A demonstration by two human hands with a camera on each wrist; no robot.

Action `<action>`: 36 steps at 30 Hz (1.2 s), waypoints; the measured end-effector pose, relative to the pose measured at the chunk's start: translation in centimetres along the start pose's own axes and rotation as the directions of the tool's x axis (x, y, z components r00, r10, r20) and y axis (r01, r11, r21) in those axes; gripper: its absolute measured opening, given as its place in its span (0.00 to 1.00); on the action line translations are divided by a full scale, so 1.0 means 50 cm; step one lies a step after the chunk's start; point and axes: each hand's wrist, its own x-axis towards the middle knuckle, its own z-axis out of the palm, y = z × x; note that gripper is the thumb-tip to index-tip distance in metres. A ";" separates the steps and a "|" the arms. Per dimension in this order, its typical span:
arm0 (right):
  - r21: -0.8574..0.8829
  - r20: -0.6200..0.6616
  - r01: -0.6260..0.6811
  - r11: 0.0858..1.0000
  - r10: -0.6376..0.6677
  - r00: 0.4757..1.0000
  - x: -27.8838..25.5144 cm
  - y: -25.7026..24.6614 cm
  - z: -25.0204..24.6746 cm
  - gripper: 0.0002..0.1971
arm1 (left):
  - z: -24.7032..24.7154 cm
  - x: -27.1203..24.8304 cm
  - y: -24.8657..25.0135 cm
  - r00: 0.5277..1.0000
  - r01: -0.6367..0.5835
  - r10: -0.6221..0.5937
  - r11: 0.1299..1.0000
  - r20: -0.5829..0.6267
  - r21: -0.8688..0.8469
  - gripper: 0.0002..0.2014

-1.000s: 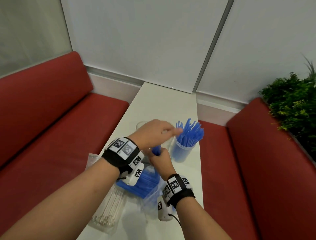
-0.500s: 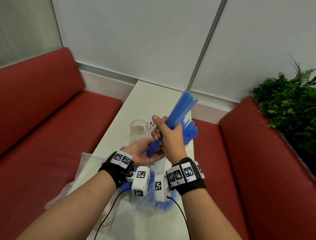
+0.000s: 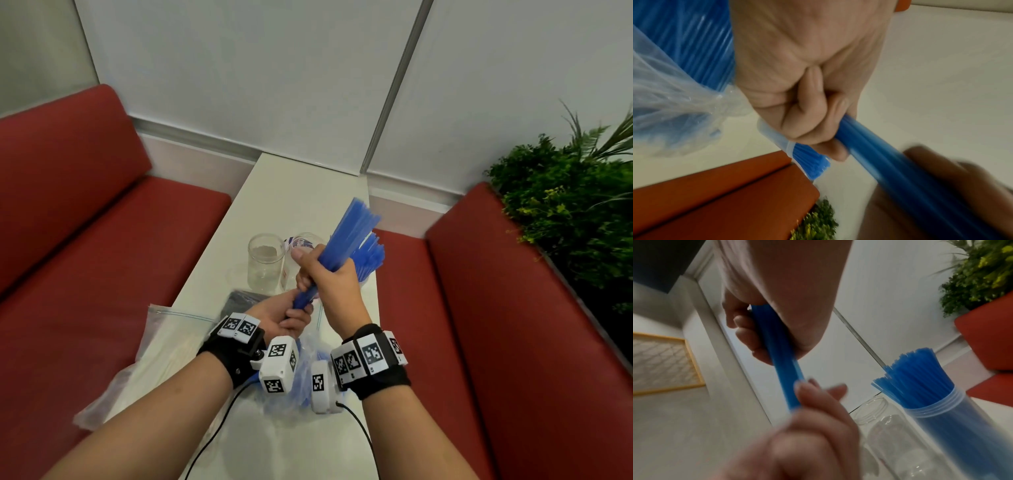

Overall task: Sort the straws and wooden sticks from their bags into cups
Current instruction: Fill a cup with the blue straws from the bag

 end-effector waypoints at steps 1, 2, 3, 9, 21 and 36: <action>0.045 -0.010 0.010 0.999 -0.009 1.000 0.003 -0.005 -0.004 0.18 | -0.014 0.007 0.000 1.000 0.001 -0.001 1.000 -0.014 0.026 0.18; 0.097 -0.022 0.025 0.995 -0.023 0.999 0.009 -0.012 -0.009 0.18 | -0.031 0.014 0.000 0.999 0.008 -0.006 0.999 -0.038 0.045 0.19; 0.133 -0.031 0.038 0.990 -0.034 0.999 0.016 -0.020 -0.015 0.19 | -0.049 0.020 0.000 0.998 0.012 -0.009 0.999 -0.070 0.048 0.20; 0.087 -0.120 -0.035 0.996 0.045 0.992 0.010 0.038 -0.040 0.24 | -0.165 0.072 -0.046 0.963 -0.040 0.047 0.999 -0.267 0.030 0.15; -0.290 -0.459 0.037 0.956 -0.173 0.872 0.190 -0.013 -0.196 0.22 | -0.125 0.085 0.020 0.780 0.157 0.620 -0.060 -0.087 0.986 0.10; -0.301 -0.490 0.030 0.953 -0.181 0.853 0.292 0.077 -0.242 0.23 | -0.179 0.130 -0.009 0.930 0.364 0.330 -0.774 -0.160 0.518 0.31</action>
